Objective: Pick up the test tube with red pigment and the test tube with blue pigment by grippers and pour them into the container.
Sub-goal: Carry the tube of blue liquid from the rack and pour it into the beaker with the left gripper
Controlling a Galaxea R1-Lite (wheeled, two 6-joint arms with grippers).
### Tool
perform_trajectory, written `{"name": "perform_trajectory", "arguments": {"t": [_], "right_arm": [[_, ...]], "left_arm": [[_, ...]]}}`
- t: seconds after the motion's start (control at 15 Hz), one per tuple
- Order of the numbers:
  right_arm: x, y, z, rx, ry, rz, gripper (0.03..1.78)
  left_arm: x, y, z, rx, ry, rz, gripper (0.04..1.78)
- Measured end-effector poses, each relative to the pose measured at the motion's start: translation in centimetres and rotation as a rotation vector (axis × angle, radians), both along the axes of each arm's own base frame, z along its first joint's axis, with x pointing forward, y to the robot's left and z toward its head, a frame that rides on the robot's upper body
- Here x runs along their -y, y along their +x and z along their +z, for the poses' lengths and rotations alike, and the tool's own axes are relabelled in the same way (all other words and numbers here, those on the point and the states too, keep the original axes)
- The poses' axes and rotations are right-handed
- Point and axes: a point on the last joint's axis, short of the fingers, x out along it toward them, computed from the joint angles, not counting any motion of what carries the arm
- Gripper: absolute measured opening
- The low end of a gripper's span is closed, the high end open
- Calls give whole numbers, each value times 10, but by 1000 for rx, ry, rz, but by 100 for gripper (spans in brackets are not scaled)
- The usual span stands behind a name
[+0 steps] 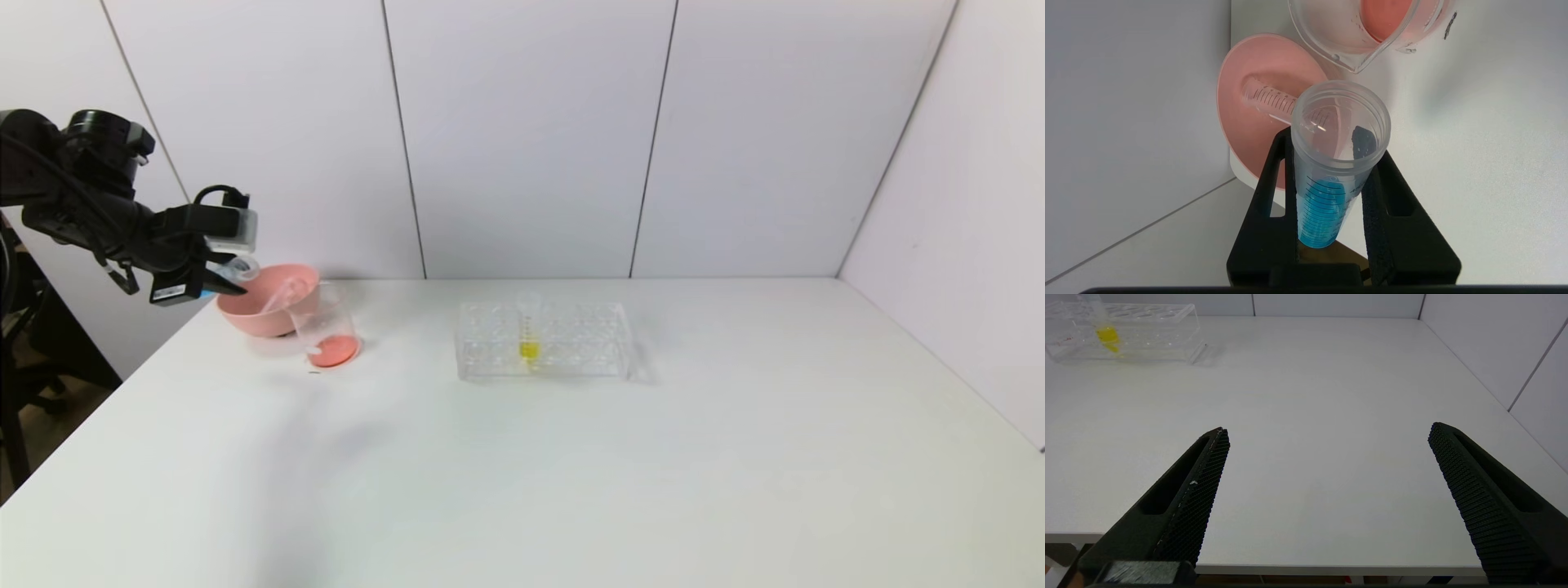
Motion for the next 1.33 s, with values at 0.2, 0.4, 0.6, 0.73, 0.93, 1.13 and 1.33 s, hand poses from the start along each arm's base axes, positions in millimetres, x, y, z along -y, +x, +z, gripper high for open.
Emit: {"name": "perform_trajectory", "arguments": {"t": [0.2,0.4,0.6,0.73,0.93,1.13,1.33], "right_arm": [[0,0,0,0,0,0,177],[0,0,0,0,0,0,177],[0,0,0,0,0,0,177],[0,0,0,0,0,0,177],[0,0,0,0,0,0,177],[0,0,0,0,0,0,177],[0,0,0,0,0,0,177]], "left_arm": [[4,3,-1,7,10,-6,46],[10,6,-2,7,34,-4,46],[10,7,-3,7,41,2,46],[12,8,-2,5,62,16,46],[14,9,-3,2,68,18,46],[14,10,-4,-1,75,23,46],[15,10,-4,-8,101,48,46]]}}
